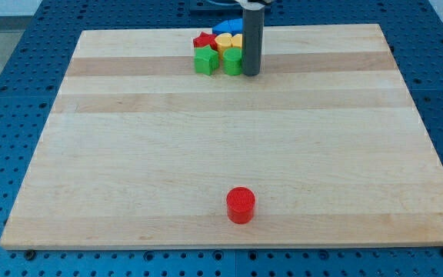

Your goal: Touch the right of the yellow hexagon

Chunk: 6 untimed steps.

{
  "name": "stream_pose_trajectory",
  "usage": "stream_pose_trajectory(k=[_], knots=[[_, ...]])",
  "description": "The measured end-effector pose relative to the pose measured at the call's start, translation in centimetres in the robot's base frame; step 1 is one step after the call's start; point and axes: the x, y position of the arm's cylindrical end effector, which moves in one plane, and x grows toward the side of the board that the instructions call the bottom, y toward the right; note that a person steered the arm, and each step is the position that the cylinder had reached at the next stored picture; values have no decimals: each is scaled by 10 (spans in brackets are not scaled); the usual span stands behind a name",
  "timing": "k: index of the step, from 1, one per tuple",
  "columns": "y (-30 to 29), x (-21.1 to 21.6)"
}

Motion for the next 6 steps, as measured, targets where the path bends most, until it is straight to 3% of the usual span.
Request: stream_pose_trajectory(k=[6], knots=[[12,-11]])
